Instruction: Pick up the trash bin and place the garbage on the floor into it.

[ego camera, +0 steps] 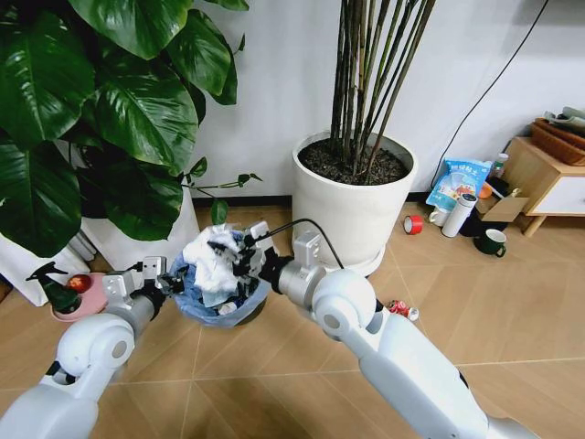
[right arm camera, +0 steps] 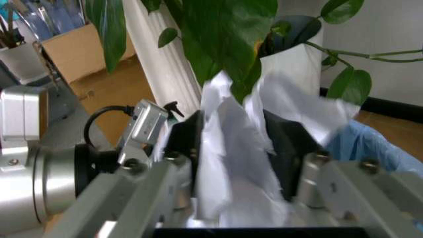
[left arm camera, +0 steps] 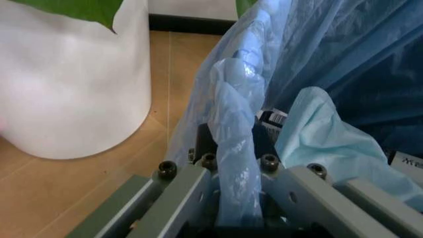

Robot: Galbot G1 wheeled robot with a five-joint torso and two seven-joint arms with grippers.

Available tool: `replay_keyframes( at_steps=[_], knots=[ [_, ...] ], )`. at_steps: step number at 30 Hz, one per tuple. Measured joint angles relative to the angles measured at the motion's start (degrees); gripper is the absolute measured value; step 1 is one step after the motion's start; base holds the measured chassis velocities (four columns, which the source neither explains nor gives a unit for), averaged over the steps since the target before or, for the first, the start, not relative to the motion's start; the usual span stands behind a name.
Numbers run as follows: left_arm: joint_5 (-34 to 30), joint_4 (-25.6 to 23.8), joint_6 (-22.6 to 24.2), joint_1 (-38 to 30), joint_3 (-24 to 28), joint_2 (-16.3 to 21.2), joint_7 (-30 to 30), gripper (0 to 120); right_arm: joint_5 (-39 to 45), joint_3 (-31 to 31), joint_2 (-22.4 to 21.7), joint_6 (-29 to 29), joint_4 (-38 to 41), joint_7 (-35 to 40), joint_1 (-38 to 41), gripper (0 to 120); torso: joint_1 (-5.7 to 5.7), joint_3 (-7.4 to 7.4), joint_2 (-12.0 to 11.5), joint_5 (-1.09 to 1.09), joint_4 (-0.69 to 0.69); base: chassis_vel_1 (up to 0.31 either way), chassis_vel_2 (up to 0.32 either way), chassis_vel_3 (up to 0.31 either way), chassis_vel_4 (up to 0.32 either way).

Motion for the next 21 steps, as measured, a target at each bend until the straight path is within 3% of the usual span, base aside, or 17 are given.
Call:
replay_keyframes(
  at_steps=[4,7,13,17,20,21],
  knots=[
    [0.0,0.0,0.0,0.0,-0.1,0.0,0.0,0,0.1,0.0,0.0,0.0,0.0,0.1,0.2,42,0.0,0.0,0.0,0.0,0.0,0.0,0.0,0.0,0.0],
    [0.1,0.0,-0.1,0.0,-0.3,0.0,0.0,0,0.3,0.1,0.3,0.0,0.0,0.4,0.7,59,0.0,0.0,0.0,0.0,0.0,0.0,0.0,0.0,0.0],
    [0.4,0.0,-0.2,0.3,-0.7,-0.2,0.0,0,0.6,2.4,1.1,0.4,0.2,2.1,1.2,79,0.0,0.0,0.0,0.01,0.01,0.0,0.0,0.0,0.0],
    [1.5,-0.3,-0.3,1.5,-1.8,-0.7,0.0,0,-1.0,8.7,1.2,1.0,-0.2,4.2,0.6,97,0.0,0.0,0.0,0.01,0.02,0.0,0.0,0.0,0.0],
    [1.9,-0.5,-0.4,1.9,-2.0,-0.9,0.0,0,-2.8,10.6,0.9,1.1,-0.3,4.4,-0.2,98,0.0,0.0,0.0,0.01,0.02,0.0,0.0,0.0,0.0],
    [3.1,-0.9,-0.7,2.5,-2.3,-1.2,0.2,0,-6.8,14.2,0.0,1.3,-0.8,4.3,-3.0,100,0.0,0.0,0.0,0.02,0.01,0.0,0.0,0.0,0.0]
  ],
)
